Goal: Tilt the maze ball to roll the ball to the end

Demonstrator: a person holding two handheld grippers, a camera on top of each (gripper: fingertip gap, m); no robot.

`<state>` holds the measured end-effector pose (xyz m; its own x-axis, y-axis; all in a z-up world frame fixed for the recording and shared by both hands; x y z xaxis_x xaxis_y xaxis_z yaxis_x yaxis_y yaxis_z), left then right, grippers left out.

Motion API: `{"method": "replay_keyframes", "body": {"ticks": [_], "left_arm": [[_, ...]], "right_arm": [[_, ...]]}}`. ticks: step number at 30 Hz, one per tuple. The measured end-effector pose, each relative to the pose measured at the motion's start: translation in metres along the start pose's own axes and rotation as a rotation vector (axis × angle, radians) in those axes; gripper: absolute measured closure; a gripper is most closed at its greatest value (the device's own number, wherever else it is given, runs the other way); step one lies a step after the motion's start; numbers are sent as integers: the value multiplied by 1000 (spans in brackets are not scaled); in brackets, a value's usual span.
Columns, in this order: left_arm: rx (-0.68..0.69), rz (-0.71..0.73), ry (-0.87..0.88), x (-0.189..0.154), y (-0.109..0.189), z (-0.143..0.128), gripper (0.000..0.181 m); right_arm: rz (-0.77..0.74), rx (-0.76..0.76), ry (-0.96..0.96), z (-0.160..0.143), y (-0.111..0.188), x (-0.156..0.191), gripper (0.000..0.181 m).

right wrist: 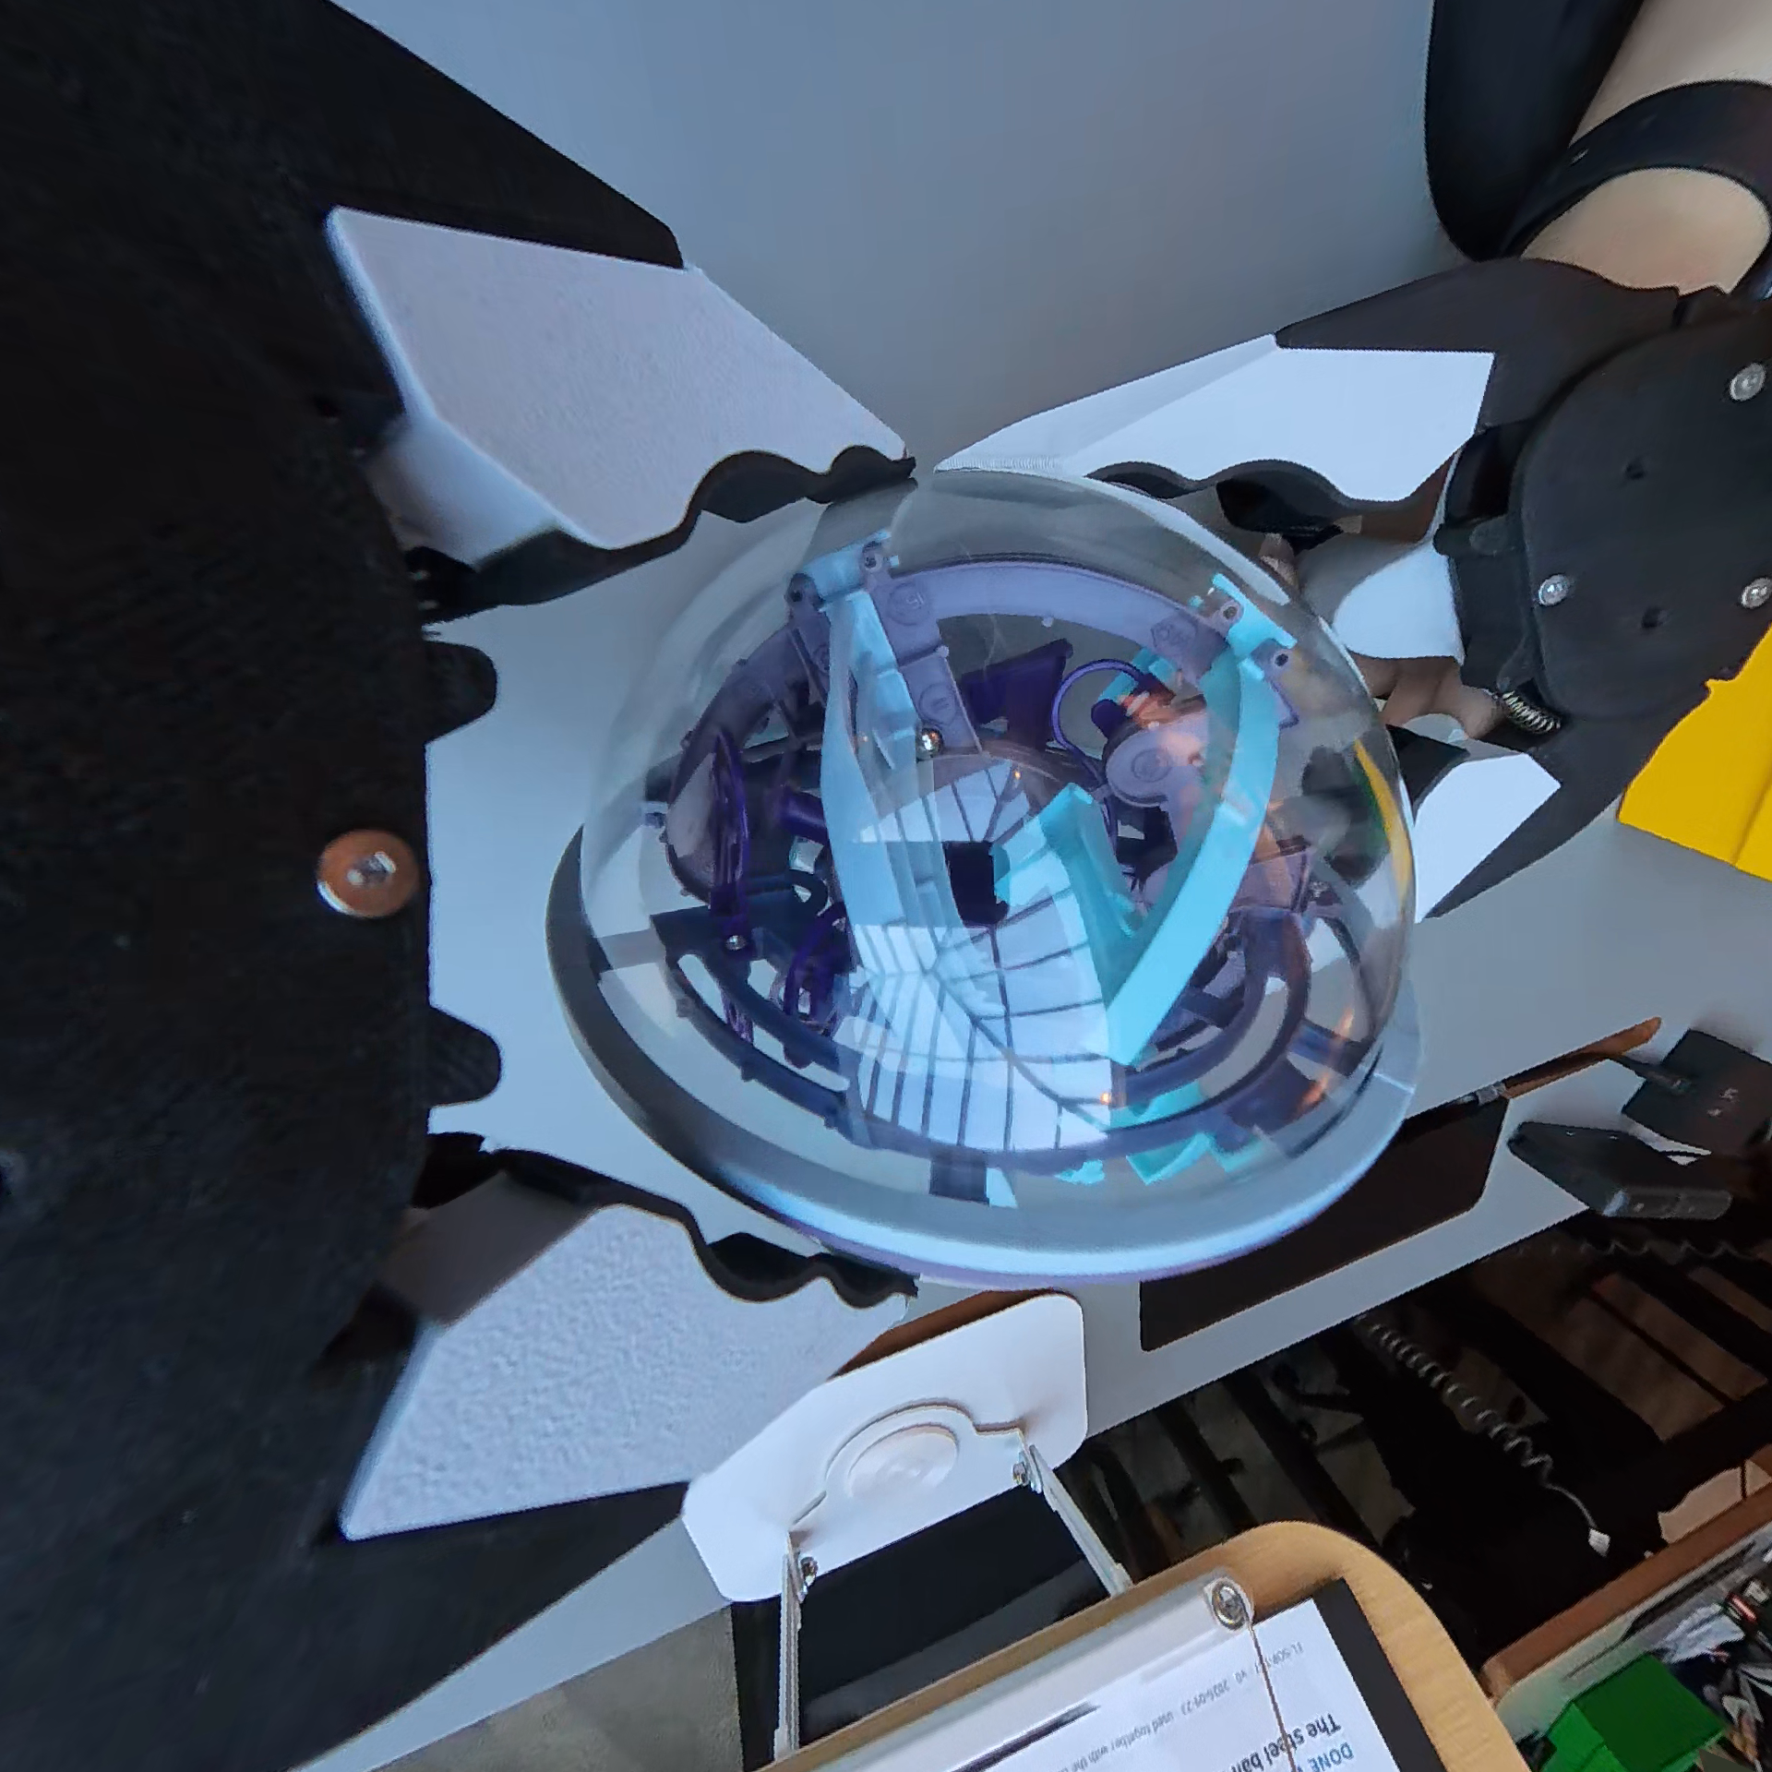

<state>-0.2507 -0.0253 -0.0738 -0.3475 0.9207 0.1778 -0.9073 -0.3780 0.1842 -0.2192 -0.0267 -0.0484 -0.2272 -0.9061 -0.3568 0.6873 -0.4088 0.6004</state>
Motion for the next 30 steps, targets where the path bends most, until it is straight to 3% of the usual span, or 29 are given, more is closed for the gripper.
{"method": "replay_keyframes", "body": {"ticks": [12, 24, 30], "left_arm": [[-16, -13, 14, 0, 1, 2, 36], [116, -126, 91, -5, 2, -22, 46], [112, -93, 59, -5, -2, -20, 44]], "right_arm": [[-31, -96, -58, -4, 5, 1, 32], [-45, -116, -43, -3, 5, 2, 33], [-62, -131, -40, -6, 7, 2, 33]]}}
Point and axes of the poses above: each gripper's, where its closed fingertips meet, y back along the fingers, z out of its top, x = y × z across the jaws, the point moved 1 cm from there along y, back along the fingers, and after that the axes turned 5 degrees about z, right-handed, at the moved point
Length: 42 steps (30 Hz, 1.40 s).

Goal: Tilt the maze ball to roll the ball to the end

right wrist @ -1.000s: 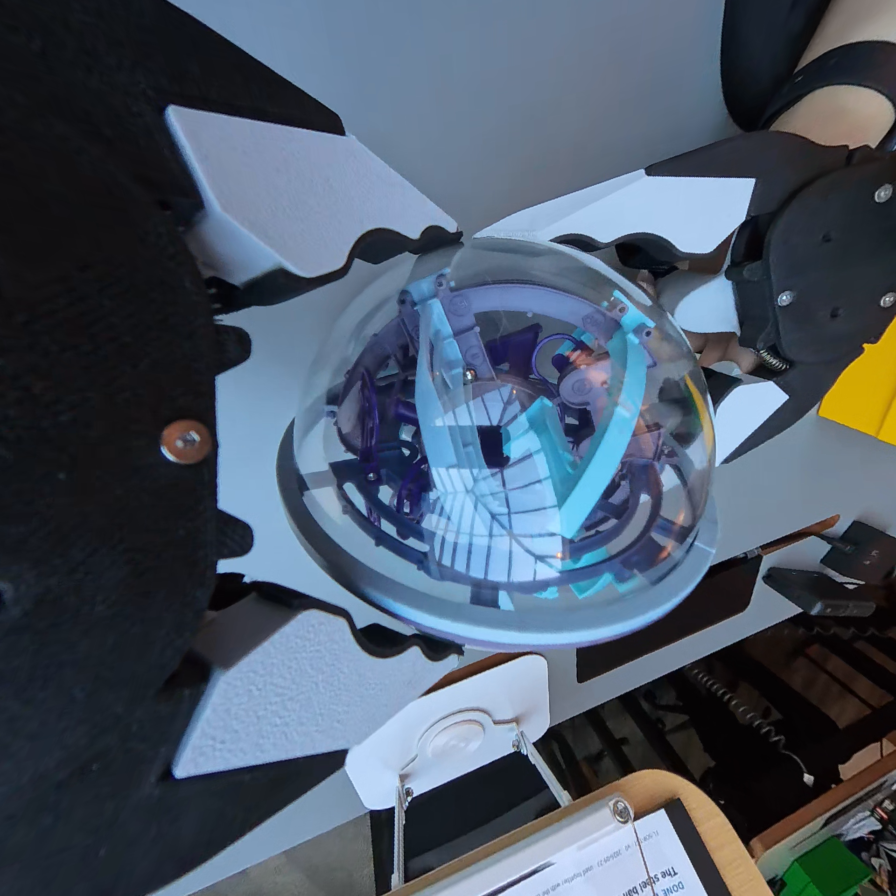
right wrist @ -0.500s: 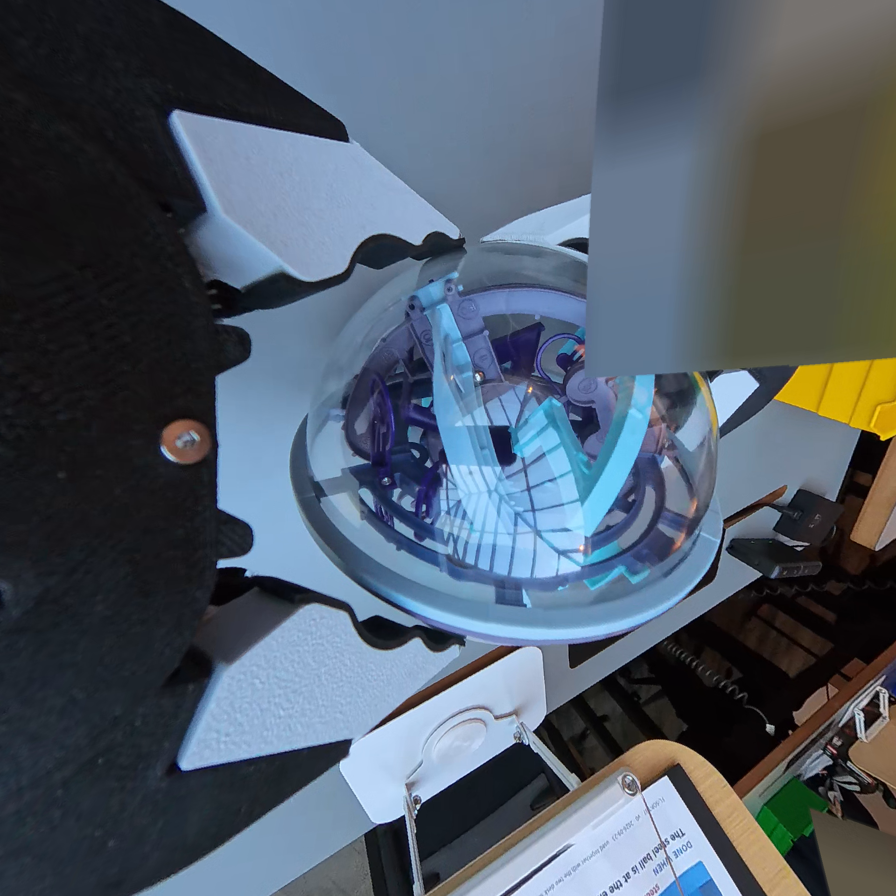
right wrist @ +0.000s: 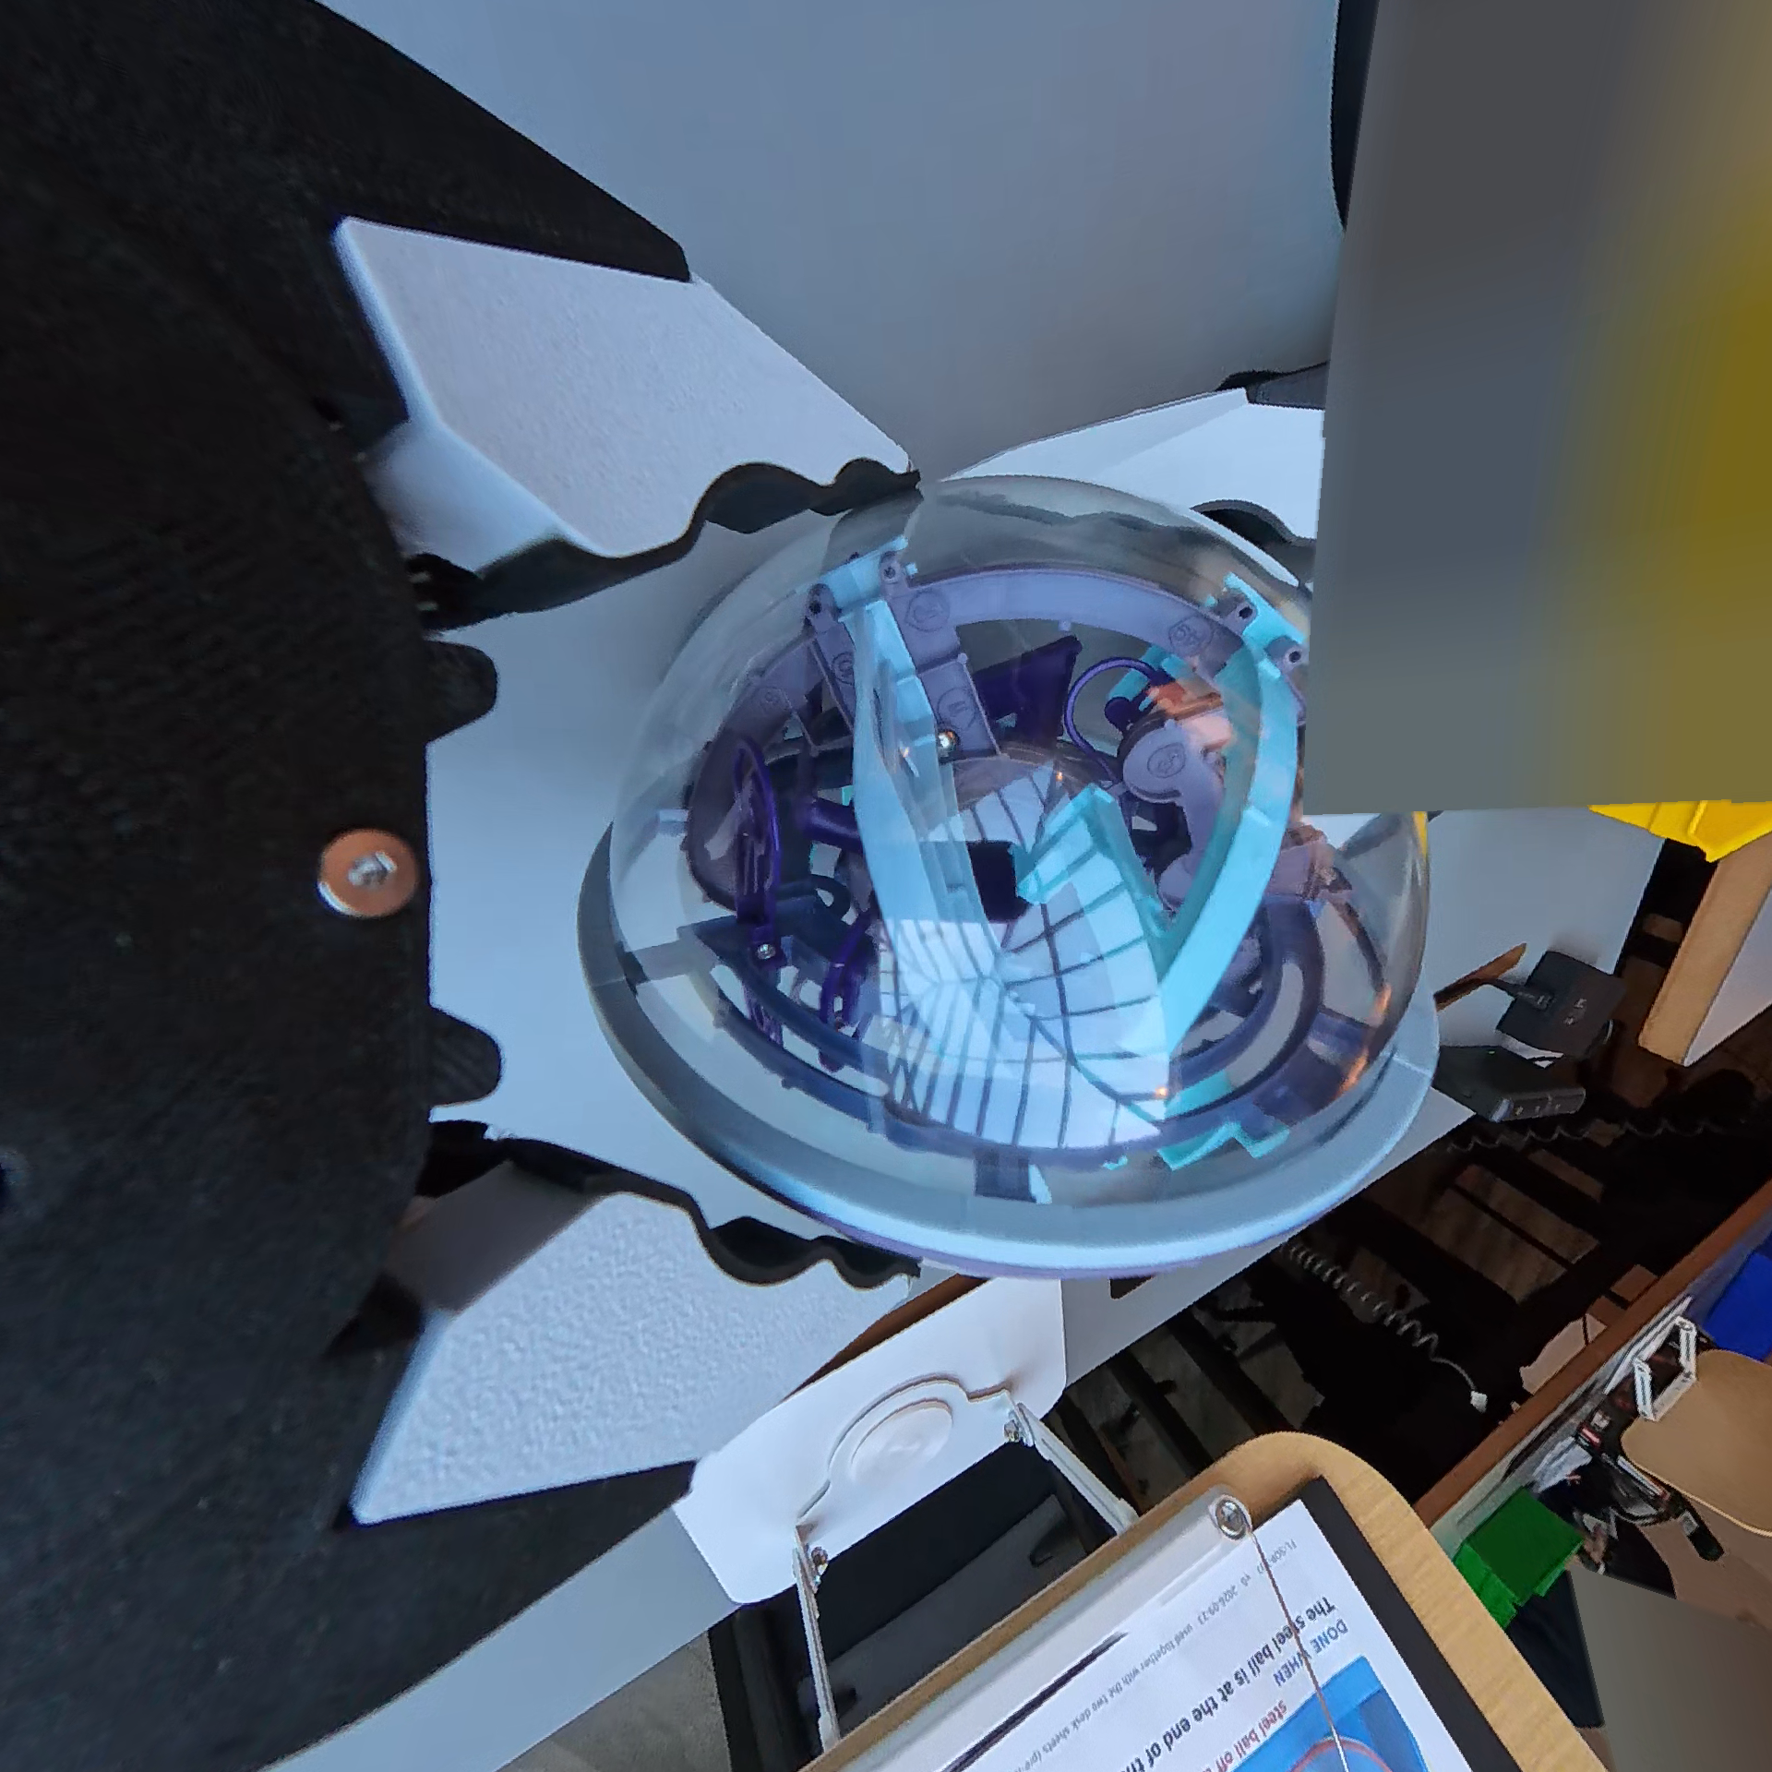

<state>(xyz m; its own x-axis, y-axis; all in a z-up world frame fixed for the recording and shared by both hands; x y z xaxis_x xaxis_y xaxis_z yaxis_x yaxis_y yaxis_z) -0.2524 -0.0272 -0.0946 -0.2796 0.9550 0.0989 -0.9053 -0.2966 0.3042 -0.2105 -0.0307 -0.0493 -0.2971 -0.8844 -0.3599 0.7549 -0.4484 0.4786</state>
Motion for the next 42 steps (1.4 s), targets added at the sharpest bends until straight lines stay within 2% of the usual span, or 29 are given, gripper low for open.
{"method": "replay_keyframes", "body": {"ticks": [14, 23, 42], "left_arm": [[-28, 2, -17, -1, 7, 9, 43], [-70, 8, 3, 1, 17, 20, 44], [-82, 41, -46, 2, 16, 20, 43]], "right_arm": [[-44, -48, 13, 1, 1, 3, 34], [-27, -117, -70, 7, 0, 2, 33], [-33, -145, -143, -9, -7, 5, 34]]}}
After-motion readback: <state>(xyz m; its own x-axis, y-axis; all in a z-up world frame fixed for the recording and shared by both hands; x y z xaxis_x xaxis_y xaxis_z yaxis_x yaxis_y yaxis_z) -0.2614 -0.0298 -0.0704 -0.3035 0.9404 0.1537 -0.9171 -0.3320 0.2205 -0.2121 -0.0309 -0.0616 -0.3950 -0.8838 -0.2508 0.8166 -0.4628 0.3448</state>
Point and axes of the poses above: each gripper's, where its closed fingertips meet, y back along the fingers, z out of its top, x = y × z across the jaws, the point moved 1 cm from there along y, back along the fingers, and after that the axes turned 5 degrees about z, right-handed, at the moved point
